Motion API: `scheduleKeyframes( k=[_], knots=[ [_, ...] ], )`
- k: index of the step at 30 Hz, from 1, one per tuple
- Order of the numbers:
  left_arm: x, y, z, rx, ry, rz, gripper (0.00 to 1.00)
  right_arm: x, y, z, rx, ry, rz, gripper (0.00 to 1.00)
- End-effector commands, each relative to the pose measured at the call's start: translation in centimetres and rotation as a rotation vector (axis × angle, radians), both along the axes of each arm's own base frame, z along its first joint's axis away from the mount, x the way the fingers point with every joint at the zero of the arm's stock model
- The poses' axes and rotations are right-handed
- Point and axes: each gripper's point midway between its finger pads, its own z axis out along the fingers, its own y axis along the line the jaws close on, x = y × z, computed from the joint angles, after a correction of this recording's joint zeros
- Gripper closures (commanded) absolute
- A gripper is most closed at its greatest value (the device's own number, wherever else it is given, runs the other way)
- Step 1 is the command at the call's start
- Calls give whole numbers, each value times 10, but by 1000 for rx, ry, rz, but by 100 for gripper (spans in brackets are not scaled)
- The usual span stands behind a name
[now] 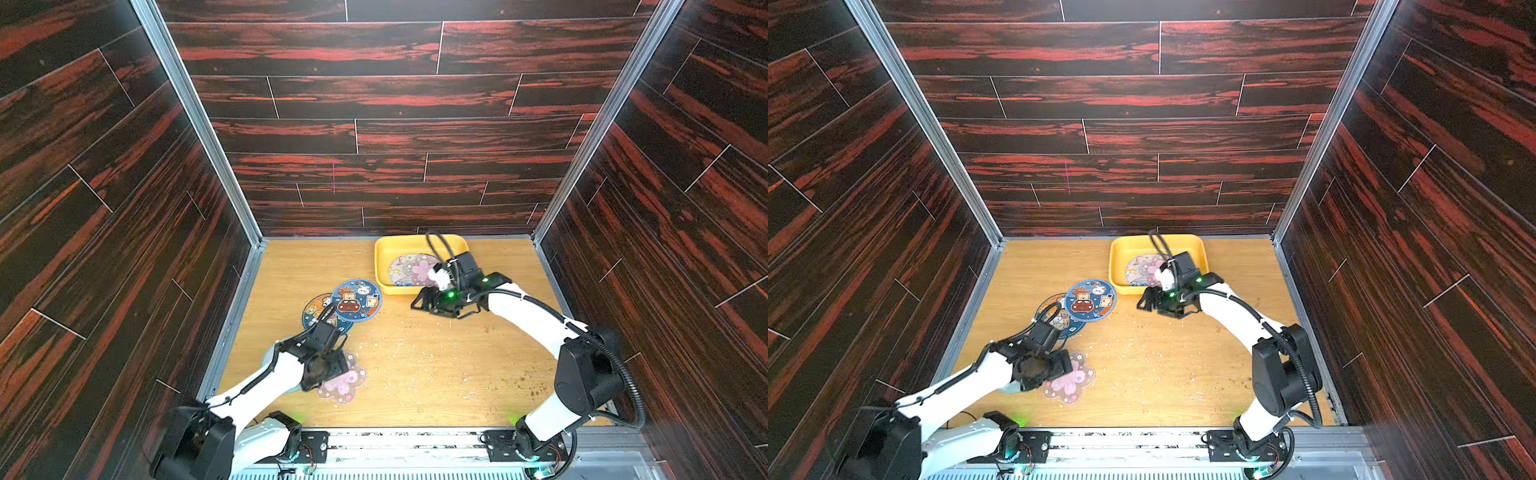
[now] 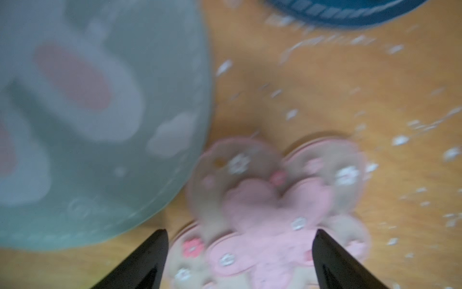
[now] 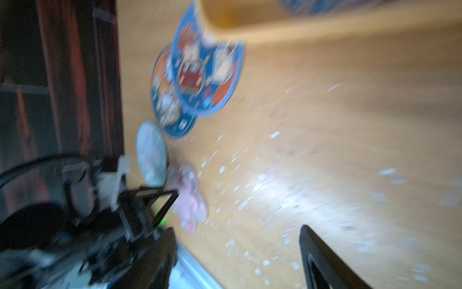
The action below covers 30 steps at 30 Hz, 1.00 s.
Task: Put the coasters into the storage box
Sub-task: Move the coaster to the center of the board.
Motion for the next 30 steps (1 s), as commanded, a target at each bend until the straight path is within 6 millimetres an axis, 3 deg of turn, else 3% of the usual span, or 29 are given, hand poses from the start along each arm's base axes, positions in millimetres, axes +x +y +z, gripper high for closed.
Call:
scheduleKeyframes(
  k=[1,9,20,30],
  knots=[
    [-10,9,-7,26,21,36,7,-16,11,11,58,10,44,22],
    [-14,1,-24,-11,56,22,7,-14,11,19,52,-11,55,21],
    [5,-54,-18,-156,6,-40,7,-26,9,0,49,33,57,22],
    [15,-104,-12,-202,-6,-123,7,-61,14,-31,11,122,97,21]
  ],
)
